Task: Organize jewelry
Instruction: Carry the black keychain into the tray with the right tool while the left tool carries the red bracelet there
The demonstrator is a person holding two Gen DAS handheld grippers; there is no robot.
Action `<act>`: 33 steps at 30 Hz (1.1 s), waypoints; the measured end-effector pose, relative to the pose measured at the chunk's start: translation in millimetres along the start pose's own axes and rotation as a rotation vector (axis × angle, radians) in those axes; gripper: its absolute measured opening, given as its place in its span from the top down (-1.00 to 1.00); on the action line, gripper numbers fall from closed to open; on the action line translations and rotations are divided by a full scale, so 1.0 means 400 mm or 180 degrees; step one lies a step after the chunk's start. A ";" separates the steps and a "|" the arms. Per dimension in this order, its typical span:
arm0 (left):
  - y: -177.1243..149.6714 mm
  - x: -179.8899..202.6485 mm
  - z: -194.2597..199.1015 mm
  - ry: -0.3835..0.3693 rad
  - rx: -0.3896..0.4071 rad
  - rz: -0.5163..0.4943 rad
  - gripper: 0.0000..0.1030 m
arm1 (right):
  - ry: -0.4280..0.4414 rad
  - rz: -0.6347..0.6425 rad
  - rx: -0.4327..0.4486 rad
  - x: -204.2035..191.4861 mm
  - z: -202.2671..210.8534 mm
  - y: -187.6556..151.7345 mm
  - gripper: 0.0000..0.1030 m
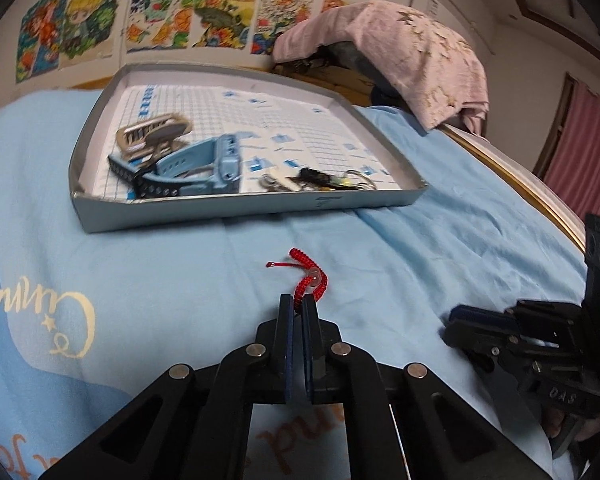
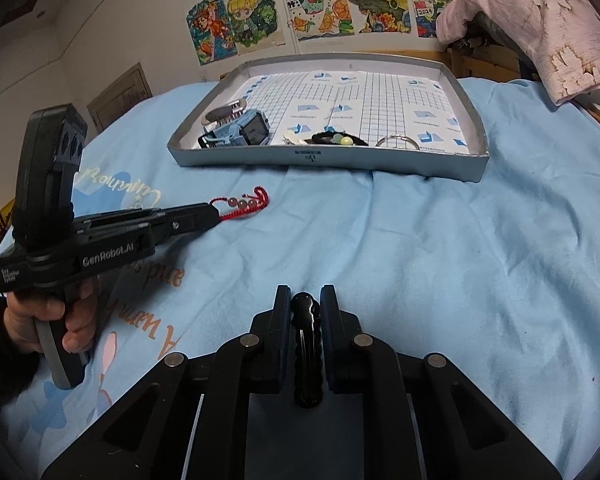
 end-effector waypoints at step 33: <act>0.218 -0.017 -0.093 0.0238 0.0624 0.0257 0.92 | -0.0071 -0.0192 0.0658 0.124 -0.153 0.363 0.75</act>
Point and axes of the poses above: each gripper's, at about its wrist camera, not at the fingertips, and z roughly against the way its jaws point, x to its right, y to its top, the point moved 6 cm from there along -z, roughly the way its jaws point, and after that the axes turned 4 degrees about -z, right-handed, at the moved point
